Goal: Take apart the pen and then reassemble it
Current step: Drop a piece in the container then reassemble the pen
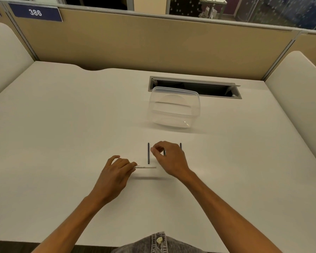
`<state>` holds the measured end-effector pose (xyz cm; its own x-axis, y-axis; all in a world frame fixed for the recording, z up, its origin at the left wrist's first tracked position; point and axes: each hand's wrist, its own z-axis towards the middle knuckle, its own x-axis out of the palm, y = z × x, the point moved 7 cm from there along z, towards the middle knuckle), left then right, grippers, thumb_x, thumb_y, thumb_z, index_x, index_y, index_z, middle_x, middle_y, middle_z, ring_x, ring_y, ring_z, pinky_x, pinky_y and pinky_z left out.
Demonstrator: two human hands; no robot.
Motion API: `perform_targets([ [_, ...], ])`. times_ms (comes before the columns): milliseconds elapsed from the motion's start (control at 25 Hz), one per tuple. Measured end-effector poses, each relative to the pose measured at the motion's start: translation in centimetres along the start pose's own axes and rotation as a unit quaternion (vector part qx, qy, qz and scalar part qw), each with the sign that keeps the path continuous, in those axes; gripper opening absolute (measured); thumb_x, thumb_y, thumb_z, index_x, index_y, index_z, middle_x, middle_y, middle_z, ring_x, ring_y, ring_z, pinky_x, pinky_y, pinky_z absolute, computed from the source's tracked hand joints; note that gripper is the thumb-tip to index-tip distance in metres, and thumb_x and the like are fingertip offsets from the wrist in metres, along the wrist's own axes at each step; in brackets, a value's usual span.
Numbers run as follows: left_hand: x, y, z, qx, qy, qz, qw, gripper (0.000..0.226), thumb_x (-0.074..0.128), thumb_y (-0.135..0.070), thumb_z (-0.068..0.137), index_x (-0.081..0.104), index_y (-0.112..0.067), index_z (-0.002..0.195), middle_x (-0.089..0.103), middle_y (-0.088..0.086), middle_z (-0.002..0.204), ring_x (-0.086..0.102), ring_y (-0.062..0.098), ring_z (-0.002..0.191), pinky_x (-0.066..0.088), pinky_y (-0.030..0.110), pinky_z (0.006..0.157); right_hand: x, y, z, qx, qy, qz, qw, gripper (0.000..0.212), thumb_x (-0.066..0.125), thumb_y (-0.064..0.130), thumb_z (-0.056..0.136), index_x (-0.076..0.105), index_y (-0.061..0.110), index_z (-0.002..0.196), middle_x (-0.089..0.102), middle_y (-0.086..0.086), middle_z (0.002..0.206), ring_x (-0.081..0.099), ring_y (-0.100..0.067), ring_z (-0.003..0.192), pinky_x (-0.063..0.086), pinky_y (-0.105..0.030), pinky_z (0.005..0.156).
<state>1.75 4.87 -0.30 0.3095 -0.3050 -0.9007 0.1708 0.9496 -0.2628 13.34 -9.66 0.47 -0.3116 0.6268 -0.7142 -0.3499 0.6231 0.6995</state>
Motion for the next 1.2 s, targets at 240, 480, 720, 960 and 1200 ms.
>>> perform_targets([
  [240, 0.2, 0.1, -0.5, -0.004, -0.002, -0.005, 1.0, 0.055, 0.023, -0.041, 0.101, 0.071, -0.013, 0.1, 0.069, -0.001, 0.085, 0.065, 0.02, 0.078, 0.034, 0.032, 0.098, 3.0, -0.6, 2.9, 0.063, 0.022, -0.144, 0.987, 0.024, 0.061, 0.041, 0.085, 0.071, 0.019, 0.082, 0.072, 0.004, 0.081, 0.063, -0.018, 0.08, 0.035, -0.033, 0.081],
  [480, 0.1, 0.0, -0.1, -0.003, -0.011, -0.003, 1.0, 0.047, 0.029, -0.036, 0.1, 0.071, -0.014, 0.1, 0.069, -0.002, 0.084, 0.065, 0.018, 0.078, 0.034, 0.031, 0.098, 4.4, -0.6, 3.3, 0.095, -0.001, -0.191, 0.977, 0.017, 0.062, 0.032, 0.085, 0.068, 0.016, 0.079, 0.07, 0.0, 0.074, 0.063, -0.022, 0.075, 0.025, -0.032, 0.076],
  [720, 0.1, 0.0, 0.4, -0.005, -0.013, -0.008, 1.0, 0.035, 0.038, -0.031, 0.096, 0.069, -0.016, 0.101, 0.068, -0.004, 0.083, 0.064, 0.017, 0.079, 0.034, 0.031, 0.098, -0.3, 0.5, 4.8, 0.084, -0.059, -0.082, 0.991, 0.016, 0.065, 0.032, 0.078, 0.075, 0.02, 0.074, 0.074, 0.004, 0.073, 0.063, -0.017, 0.069, 0.036, -0.035, 0.082],
  [960, 0.1, 0.2, 1.9, -0.018, -0.027, -0.022, 0.999, 0.031, 0.039, -0.029, 0.096, 0.067, -0.017, 0.102, 0.067, -0.005, 0.083, 0.062, 0.017, 0.076, 0.034, 0.031, 0.1, -9.3, 1.8, 11.1, -0.04, -0.126, -0.192, 0.972, 0.015, 0.064, 0.033, 0.087, 0.074, 0.022, 0.091, 0.075, 0.005, 0.088, 0.064, -0.017, 0.085, 0.031, -0.035, 0.087],
  [1200, -0.2, 0.0, 3.3, -0.016, -0.038, -0.032, 0.999, 0.031, 0.04, -0.029, 0.096, 0.067, -0.017, 0.103, 0.066, -0.005, 0.083, 0.062, 0.018, 0.075, 0.033, 0.031, 0.1, -11.7, 1.5, 15.9, -0.068, -0.103, -0.267, 0.956, 0.017, 0.063, 0.036, 0.089, 0.07, 0.021, 0.095, 0.074, 0.004, 0.09, 0.062, -0.018, 0.084, 0.026, -0.034, 0.083],
])
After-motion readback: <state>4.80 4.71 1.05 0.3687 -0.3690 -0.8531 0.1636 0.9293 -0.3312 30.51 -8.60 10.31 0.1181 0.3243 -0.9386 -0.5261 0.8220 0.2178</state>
